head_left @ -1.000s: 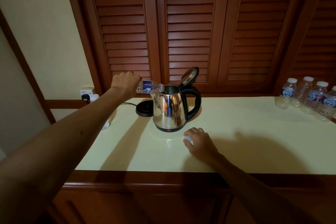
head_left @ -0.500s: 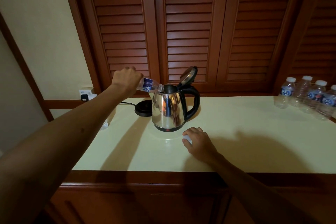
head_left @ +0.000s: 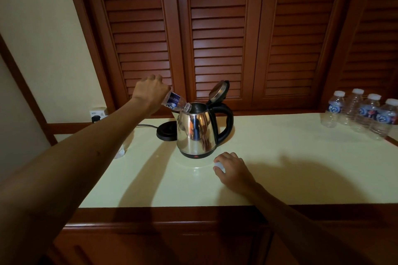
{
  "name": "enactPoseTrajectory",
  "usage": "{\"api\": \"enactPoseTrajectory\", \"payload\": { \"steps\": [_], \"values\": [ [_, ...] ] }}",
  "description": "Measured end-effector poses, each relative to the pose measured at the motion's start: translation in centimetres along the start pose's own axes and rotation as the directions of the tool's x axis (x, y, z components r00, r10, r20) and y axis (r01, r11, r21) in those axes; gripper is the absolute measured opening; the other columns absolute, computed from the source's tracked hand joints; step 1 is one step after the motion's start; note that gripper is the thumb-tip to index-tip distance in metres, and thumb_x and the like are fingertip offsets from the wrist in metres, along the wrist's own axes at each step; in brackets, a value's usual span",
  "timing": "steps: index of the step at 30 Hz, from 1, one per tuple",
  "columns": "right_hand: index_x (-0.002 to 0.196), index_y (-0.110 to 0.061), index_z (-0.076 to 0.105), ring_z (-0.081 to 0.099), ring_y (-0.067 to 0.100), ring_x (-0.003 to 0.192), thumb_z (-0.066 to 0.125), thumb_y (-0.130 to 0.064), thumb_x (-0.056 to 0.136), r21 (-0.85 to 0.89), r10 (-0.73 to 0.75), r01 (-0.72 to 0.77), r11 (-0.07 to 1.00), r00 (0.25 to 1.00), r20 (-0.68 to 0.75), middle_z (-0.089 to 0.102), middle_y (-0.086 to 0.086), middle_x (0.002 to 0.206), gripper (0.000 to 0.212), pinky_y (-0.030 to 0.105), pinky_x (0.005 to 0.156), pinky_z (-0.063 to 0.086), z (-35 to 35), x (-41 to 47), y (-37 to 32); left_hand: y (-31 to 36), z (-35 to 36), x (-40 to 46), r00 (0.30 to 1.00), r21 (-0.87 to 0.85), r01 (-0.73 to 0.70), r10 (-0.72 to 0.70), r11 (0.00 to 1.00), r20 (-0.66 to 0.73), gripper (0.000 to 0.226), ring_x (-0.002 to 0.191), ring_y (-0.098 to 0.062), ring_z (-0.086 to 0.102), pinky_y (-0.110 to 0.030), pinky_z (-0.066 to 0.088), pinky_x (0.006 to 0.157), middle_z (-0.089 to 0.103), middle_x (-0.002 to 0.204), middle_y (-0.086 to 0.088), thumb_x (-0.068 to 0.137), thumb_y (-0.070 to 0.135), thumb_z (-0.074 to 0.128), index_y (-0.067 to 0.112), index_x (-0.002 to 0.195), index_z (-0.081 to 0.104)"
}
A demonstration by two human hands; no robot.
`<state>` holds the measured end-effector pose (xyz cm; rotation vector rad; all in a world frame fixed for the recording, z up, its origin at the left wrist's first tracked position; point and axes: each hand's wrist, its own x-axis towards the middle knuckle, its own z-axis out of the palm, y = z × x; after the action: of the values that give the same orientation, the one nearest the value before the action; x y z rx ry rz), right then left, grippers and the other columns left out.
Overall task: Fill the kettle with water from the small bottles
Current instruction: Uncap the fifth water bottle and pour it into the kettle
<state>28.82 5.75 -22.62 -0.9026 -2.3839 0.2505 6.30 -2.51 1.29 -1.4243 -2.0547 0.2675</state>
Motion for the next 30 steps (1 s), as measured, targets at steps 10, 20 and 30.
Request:
{"api": "enactPoseTrajectory", "payload": {
  "steps": [10, 20, 30],
  "values": [
    [0.112, -0.013, 0.064, 0.053, 0.018, 0.102, 0.050, -0.033, 0.091, -0.002, -0.006, 0.006, 1.000, 1.000, -0.010, 0.064, -0.001, 0.115, 0.032, 0.033, 0.086, 0.042, -0.1, -0.1, -0.1, 0.7, -0.8, 0.4, 0.990, 0.134, -0.076, 0.091, 0.988, -0.105, 0.060, 0.123, -0.029, 0.047, -0.039, 0.044, 0.101, 0.050, 0.133, -0.014, 0.082, 0.033, 0.076, 0.022, 0.137, 0.055],
    [0.105, -0.010, 0.070, 0.059, 0.020, 0.096, 0.049, -0.031, 0.090, -0.015, -0.023, 0.022, 1.000, 1.000, -0.016, 0.069, 0.003, 0.110, 0.034, 0.031, 0.083, 0.048, -0.2, -0.2, -0.5, 0.1, 1.9, -1.3, 0.999, -0.079, 0.005, -0.008, 0.997, -0.041, 0.055, 0.113, -0.031, 0.053, -0.039, 0.049, 0.089, 0.052, 0.123, -0.014, 0.085, 0.024, 0.073, 0.020, 0.136, 0.050],
    [0.115, -0.010, 0.066, 0.054, 0.022, 0.108, 0.038, -0.033, 0.087, 0.013, 0.050, -0.051, 0.999, 0.994, 0.095, 0.066, 0.004, 0.118, 0.046, 0.033, 0.092, 0.042, -1.6, -0.1, -1.9, 3.4, 7.3, -8.1, 0.952, -0.893, 0.281, -0.217, 0.351, 0.214, 0.051, 0.079, -0.010, 0.055, -0.016, 0.034, 0.055, 0.064, 0.093, 0.004, 0.074, 0.028, 0.086, 0.014, 0.117, 0.063]
  ]
}}
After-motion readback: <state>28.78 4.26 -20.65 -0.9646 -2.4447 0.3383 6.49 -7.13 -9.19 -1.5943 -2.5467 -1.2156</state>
